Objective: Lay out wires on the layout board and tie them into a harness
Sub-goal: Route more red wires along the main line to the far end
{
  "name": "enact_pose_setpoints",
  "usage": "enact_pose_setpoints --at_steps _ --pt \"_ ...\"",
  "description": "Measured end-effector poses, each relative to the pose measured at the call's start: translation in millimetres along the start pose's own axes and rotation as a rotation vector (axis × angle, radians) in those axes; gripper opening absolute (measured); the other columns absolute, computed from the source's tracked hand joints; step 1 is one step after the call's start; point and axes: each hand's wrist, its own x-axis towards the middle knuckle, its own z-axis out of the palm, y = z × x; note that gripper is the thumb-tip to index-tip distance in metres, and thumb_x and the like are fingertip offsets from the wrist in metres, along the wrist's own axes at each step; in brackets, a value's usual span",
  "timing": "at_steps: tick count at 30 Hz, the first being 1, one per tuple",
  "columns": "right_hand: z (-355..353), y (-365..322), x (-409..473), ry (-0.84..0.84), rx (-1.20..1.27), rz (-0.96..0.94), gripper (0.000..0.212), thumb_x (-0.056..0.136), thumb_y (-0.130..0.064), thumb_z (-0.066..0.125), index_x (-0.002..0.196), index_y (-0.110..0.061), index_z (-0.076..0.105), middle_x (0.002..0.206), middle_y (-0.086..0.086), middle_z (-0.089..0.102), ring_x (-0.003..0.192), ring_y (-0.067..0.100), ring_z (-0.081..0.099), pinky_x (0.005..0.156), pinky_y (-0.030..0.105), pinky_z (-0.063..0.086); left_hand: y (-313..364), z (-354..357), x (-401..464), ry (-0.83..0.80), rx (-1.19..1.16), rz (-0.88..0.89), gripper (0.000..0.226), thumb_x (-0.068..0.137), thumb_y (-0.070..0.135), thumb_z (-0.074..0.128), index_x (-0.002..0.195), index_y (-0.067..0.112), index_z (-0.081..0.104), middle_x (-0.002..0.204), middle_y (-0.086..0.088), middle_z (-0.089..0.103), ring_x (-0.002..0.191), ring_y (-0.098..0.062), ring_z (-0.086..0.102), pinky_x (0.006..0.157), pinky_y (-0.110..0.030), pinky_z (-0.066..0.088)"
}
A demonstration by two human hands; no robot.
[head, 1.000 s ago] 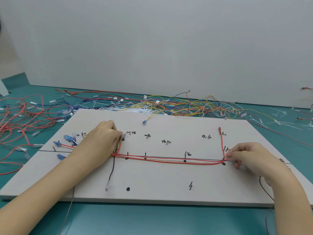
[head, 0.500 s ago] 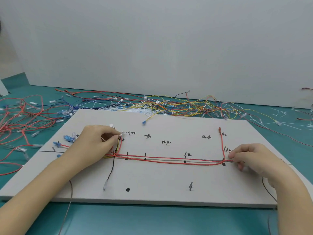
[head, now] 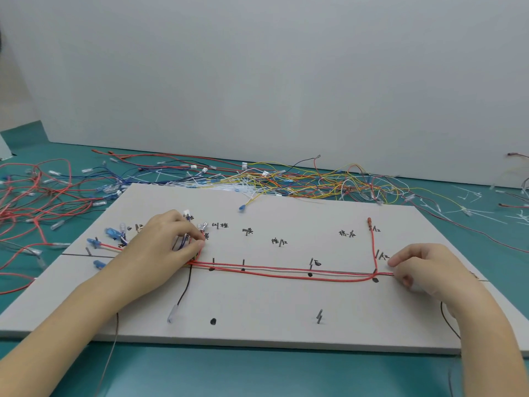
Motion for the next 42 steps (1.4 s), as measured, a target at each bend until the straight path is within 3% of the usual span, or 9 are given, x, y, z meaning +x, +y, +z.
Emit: enact_pose_setpoints --at_steps 8,15,19,23,26,27,34,38,42 --pt "-0.5 -10.6 0.3 0.176 -0.268 -0.045 0.015 0.071 -0.017 0.08 0.066 -0.024 0.067 0.08 0.0 0.065 0.081 0.025 0.059 0.067 0.031 0.041 11.5 -2.1 0.0 0.099 -0.008 0.128 0.018 0.089 0.018 0.066 0.093 0.035 0.071 0.098 0.017 0.055 0.102 -0.012 0.046 0.086 -0.022 0.03" --pt "19.0 -38.3 10.4 0.222 -0.287 -0.07 0.021 0.072 -0.004 0.053 0.07 -0.021 0.066 0.06 0.001 0.069 0.079 0.029 0.067 0.079 0.035 0.053 21.7 1.0 0.3 0.104 -0.046 0.142 0.019 0.091 0.018 0.063 0.093 0.034 0.071 0.096 0.016 0.055 0.099 -0.007 0.042 0.082 -0.015 0.033" --pt "25.8 -45.4 22.9 0.144 -0.2 -0.062 0.026 0.075 0.002 0.046 0.08 -0.014 0.066 0.046 0.001 0.065 0.061 0.023 0.063 0.069 0.03 0.053 19.1 2.7 -2.9 0.087 -0.042 0.135 0.022 0.09 0.014 0.064 0.091 0.035 0.07 0.094 0.015 0.055 0.099 -0.01 0.045 0.086 -0.007 0.03" --pt "25.6 -47.0 30.0 0.045 -0.025 -0.025 0.017 0.083 0.005 0.05 0.089 0.001 0.066 0.049 0.012 0.066 0.061 0.031 0.069 0.078 0.041 0.058 14.8 1.1 -2.2 0.086 -0.075 0.107 0.025 0.09 0.014 0.064 0.09 0.038 0.069 0.096 0.014 0.057 0.1 -0.007 0.043 0.081 -0.014 0.034" --pt "24.3 -50.0 30.1 -0.042 0.182 0.016 0.011 0.085 0.009 0.056 0.093 0.011 0.064 0.056 0.021 0.066 0.043 0.025 0.065 0.053 0.028 0.057 14.1 1.4 -2.4 0.091 -0.09 0.107 0.026 0.09 0.015 0.064 0.089 0.041 0.068 0.096 0.015 0.056 0.1 -0.002 0.043 0.08 -0.014 0.034" --pt "24.1 -51.0 30.0 -0.065 0.237 0.027 0.011 0.085 0.009 0.058 0.094 0.013 0.063 0.06 0.023 0.066 0.043 0.025 0.066 0.051 0.026 0.056 14.1 1.6 -2.9 0.094 -0.094 0.111 0.027 0.09 0.015 0.064 0.088 0.041 0.068 0.096 0.015 0.056 0.101 0.002 0.042 0.08 -0.013 0.034" --pt "14.1 -51.1 33.4 -0.307 0.544 0.17 0.04 0.085 -0.002 0.028 0.103 0.017 0.057 0.085 0.035 0.068 0.074 0.039 0.072 0.057 0.035 0.061 12.0 2.2 -4.0 0.095 -0.1 0.111 0.029 0.089 0.014 0.065 0.087 0.042 0.068 0.095 0.017 0.056 0.101 0.002 0.042 0.081 -0.007 0.031" --pt "2.5 -50.2 36.3 -0.5 0.583 0.191 0.051 0.07 -0.002 0.029 0.107 0.02 0.058 0.1 0.037 0.065 0.09 0.044 0.069 0.069 0.038 0.061 8.5 1.3 -2.6 0.08 -0.119 0.088 0.027 0.089 0.015 0.065 0.087 0.042 0.069 0.095 0.017 0.057 0.102 -0.007 0.046 0.08 -0.017 0.034" --pt "-1.6 -49.9 41.3 -0.59 0.635 0.207 0.059 0.061 -0.003 0.028 0.107 0.019 0.059 0.107 0.037 0.064 0.096 0.045 0.068 0.068 0.039 0.062 0.6 -3.7 -0.9 0.095 -0.169 0.039 0.028 0.089 0.015 0.065 0.087 0.042 0.071 0.095 0.016 0.058 0.103 -0.011 0.048 0.077 -0.028 0.041"
